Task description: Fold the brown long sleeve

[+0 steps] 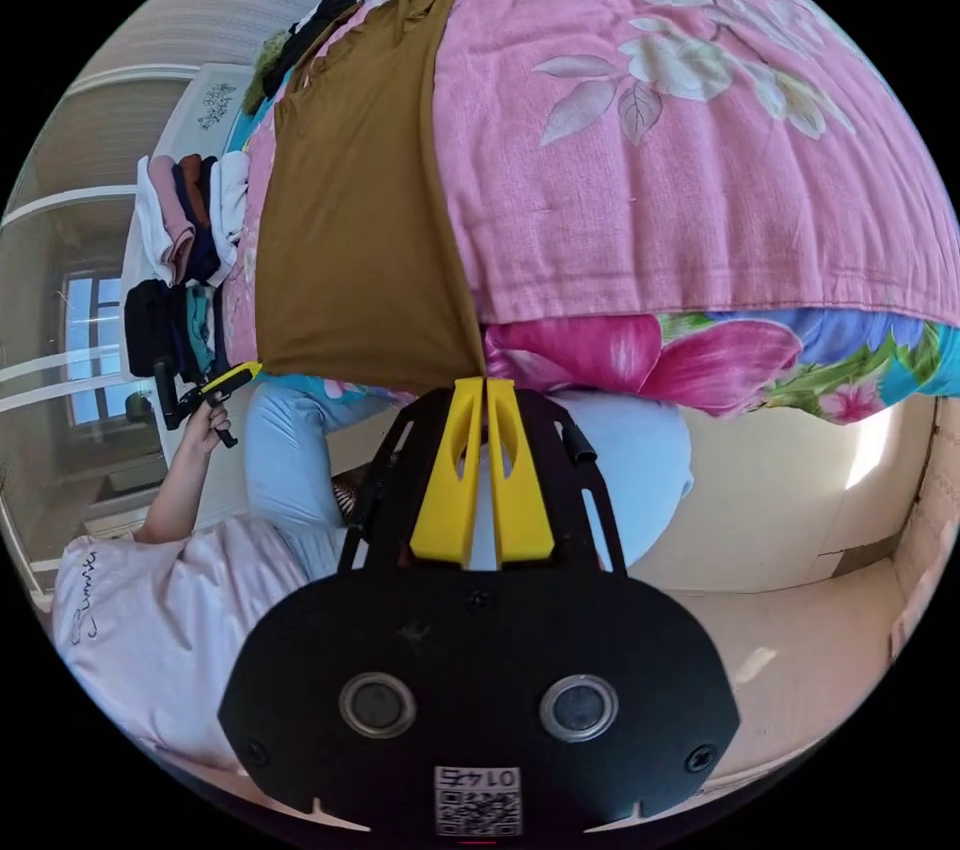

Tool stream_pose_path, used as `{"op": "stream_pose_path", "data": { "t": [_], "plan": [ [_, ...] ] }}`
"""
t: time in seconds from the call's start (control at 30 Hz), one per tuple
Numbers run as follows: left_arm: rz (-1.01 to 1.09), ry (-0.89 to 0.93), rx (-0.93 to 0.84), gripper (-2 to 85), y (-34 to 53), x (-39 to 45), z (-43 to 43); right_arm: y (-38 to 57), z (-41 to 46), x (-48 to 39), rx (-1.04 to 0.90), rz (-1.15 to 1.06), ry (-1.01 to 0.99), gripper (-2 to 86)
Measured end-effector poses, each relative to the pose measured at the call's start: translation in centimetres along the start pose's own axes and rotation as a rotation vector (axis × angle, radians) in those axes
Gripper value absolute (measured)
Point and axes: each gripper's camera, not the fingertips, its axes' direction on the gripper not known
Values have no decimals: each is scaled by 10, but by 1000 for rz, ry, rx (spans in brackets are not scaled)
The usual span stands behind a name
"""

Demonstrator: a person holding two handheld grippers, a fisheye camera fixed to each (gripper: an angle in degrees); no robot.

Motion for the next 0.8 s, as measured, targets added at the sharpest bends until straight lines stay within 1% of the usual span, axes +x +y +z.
{"op": "stream_pose_path", "data": {
  "t": [0.13, 0.27, 0.33, 0.43, 0.5, 0.57, 0.67, 0.8],
  "plan": [
    [12, -27, -21, -10, 0, 8, 4, -1, 0, 5, -37, 6, -43, -1],
    [143, -145, -90, -10, -10, 38, 16, -13, 5, -3, -139, -9, 29, 0],
    [189, -190, -89, -10, -10, 50, 19, -14, 1, -10, -150, -27, 64, 1],
    [170, -170, -36, -10, -15, 50, 23, -19, -7, -16, -112, -30, 115, 5],
    [103, -108, 17, -10, -24, 49, 21, -24, -7, -17, -87, 2, 109, 10],
    [100, -79, 50, -10, -25, 53, 11, -26, -10, -17, -70, 66, 100, 25],
    [149, -161, 100, -10, -12, 62, -11, -16, -29, -19, -23, 66, 82, 59],
    [184, -195, 157, -10, 7, 67, -36, 8, -58, -14, 35, 48, 79, 60]
  ]
}}
